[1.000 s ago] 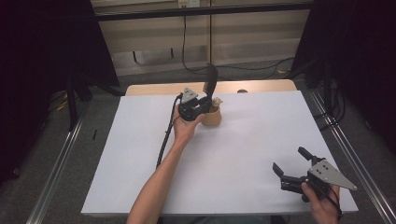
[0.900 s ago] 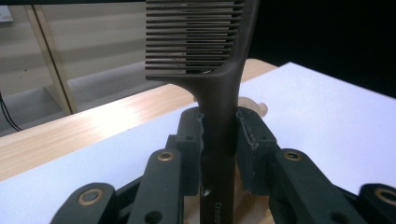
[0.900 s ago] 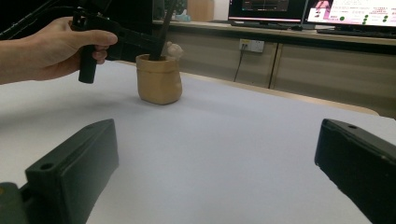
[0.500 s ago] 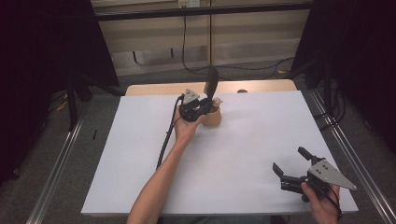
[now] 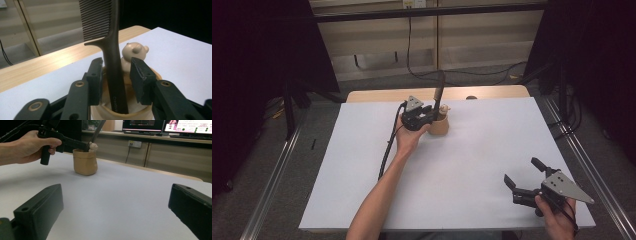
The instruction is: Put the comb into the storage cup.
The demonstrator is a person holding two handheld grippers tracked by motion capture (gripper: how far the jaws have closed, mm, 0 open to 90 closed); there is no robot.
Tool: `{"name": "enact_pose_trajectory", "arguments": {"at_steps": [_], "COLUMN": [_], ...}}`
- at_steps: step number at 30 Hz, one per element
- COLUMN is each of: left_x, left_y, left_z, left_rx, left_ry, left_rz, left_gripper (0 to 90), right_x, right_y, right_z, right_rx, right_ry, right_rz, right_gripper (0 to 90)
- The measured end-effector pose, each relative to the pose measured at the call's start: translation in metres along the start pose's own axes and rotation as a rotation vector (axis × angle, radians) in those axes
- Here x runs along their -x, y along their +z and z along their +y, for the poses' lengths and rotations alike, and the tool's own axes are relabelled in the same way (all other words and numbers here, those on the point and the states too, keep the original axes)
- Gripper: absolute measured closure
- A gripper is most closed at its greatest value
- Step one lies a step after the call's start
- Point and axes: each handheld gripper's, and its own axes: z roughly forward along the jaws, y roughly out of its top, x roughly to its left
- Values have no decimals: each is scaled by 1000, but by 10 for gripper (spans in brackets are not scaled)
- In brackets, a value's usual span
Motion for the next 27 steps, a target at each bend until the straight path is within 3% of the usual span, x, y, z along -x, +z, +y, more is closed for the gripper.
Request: {"name": "enact_pose_trajectory", "arguments": {"at_steps": [4, 8, 12, 15, 18, 22, 27], "left_x": [2, 7, 8, 8, 10, 10, 5], "left_y": [-2, -8, -14, -17, -24, -30, -39], "left_z": [3, 8, 11, 12, 10, 7, 6], "left_rx": [19, 15, 32, 41, 57, 57, 84], "left_ry": [-4, 18, 25, 0, 1, 17, -28], "left_rz": [5, 1, 11, 8, 9, 24, 14], "left_gripper": [548, 509, 399, 345, 324, 205, 146], "right_x": [0, 0, 0, 0, 0, 0, 0], "right_y": [0, -1, 0, 0, 0, 0, 0], "right_z": [0, 0, 0, 0, 0, 0, 0], "right_rx": [3, 4, 5, 5, 5, 4, 1], "right_ry": [1, 3, 2, 1, 2, -4, -3], "right_rz": [-2, -3, -3, -3, -4, -4, -8], "right_gripper": [0, 0, 0, 0, 0, 0, 0]}}
